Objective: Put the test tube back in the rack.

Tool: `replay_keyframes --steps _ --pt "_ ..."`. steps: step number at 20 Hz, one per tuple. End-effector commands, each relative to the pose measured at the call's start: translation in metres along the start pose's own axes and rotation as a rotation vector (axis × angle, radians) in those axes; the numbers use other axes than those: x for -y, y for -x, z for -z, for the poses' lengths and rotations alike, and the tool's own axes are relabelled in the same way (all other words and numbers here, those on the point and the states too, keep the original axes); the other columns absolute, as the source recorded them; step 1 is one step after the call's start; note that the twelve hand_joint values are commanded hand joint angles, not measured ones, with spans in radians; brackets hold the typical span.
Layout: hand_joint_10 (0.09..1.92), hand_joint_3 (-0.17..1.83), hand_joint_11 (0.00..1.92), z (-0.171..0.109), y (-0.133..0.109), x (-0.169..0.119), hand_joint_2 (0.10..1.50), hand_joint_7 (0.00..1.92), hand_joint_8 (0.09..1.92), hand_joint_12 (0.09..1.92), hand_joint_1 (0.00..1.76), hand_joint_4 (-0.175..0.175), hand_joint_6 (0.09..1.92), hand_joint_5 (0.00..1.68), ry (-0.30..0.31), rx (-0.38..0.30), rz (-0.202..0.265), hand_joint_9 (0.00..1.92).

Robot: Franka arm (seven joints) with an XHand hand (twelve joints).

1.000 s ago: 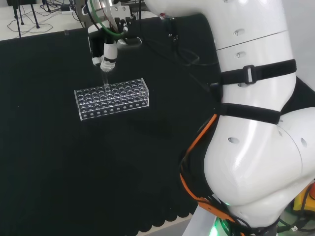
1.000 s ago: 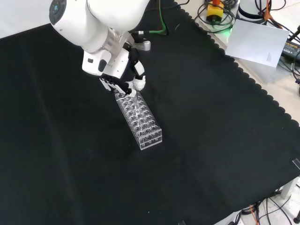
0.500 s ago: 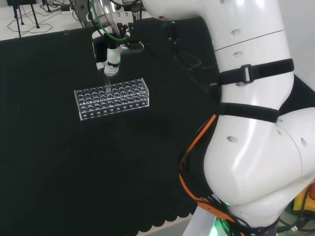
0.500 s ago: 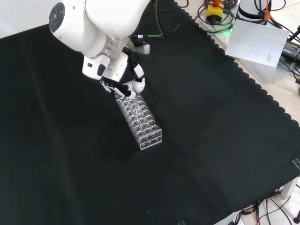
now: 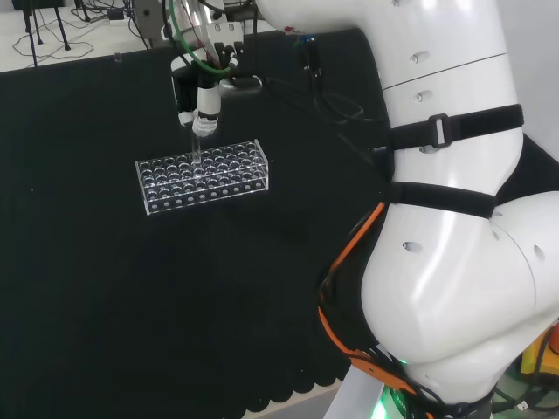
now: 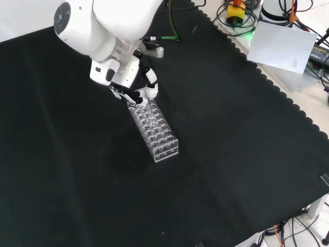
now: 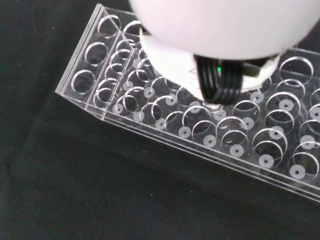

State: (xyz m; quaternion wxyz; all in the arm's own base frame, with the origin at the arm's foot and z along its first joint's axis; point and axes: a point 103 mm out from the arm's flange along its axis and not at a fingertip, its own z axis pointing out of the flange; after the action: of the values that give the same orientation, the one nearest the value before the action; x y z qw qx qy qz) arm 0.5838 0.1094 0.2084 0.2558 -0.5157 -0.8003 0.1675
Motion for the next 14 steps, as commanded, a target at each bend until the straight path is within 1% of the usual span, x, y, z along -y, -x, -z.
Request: replay_keyframes --steps 1,9,14 --pt "0.20 0.88 1.15 0.0010 0.0043 0.0006 0.43 1.60 0.35 1.15 1.45 -0.175 0.32 1.49 0.007 0.006 0.001 1.52" --pt "0.20 0.88 1.15 -0.0002 0.0029 -0.0009 0.43 1.60 0.35 1.15 1.45 -0.175 0.32 1.49 0.001 0.004 0.009 1.52" --pt "0.20 0.88 1.15 -0.0047 -0.0008 -0.0052 0.43 1.59 0.35 1.15 1.45 -0.175 0.32 1.49 -0.005 -0.002 0.005 1.52"
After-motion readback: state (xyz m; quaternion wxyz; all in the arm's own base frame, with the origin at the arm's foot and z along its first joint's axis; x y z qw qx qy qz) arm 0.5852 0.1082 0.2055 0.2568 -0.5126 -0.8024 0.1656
